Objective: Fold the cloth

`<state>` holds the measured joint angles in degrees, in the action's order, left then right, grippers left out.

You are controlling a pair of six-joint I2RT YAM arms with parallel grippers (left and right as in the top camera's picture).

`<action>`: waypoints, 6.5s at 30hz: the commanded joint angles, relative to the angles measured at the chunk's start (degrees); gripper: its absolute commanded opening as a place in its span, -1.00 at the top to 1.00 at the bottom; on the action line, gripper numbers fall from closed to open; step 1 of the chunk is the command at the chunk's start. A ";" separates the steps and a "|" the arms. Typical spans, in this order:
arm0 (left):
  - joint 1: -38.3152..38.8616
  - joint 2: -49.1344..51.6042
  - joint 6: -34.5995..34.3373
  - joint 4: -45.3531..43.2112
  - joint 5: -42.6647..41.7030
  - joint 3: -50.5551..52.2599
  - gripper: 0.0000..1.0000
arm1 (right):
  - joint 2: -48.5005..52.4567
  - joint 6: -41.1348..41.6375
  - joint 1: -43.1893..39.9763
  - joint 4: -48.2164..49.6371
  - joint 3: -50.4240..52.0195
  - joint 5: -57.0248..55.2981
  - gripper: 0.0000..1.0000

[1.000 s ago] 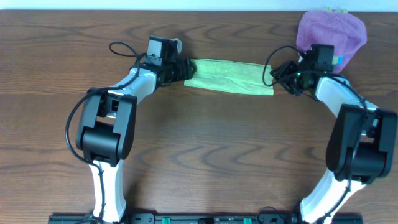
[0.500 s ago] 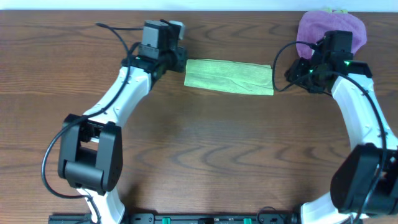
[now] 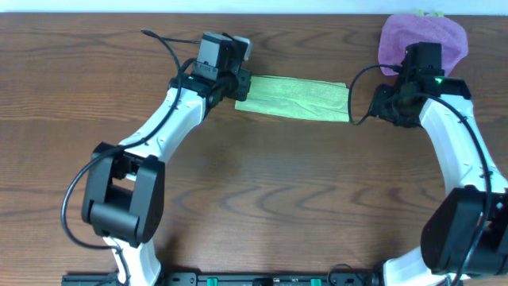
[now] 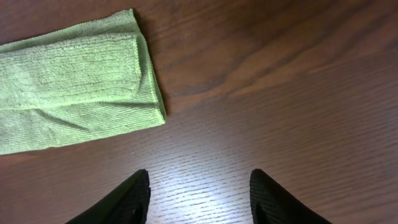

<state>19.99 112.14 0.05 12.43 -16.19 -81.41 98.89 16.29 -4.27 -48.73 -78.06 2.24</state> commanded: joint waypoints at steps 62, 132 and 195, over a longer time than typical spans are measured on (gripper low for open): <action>-4.33 13.99 3.61 6.56 7.17 -0.70 0.89 | 19.43 -0.02 -1.01 25.03 5.57 42.23 -0.54; -4.33 13.97 0.76 4.72 3.13 -0.90 0.89 | 20.79 9.79 16.31 34.56 -5.90 31.71 0.97; -20.02 -19.63 4.09 24.87 -2.49 -2.95 0.88 | 27.78 10.88 30.51 49.83 -5.90 21.53 0.97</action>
<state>0.05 92.62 3.27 37.36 -18.04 -84.14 125.16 26.59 25.34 1.02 -83.42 23.83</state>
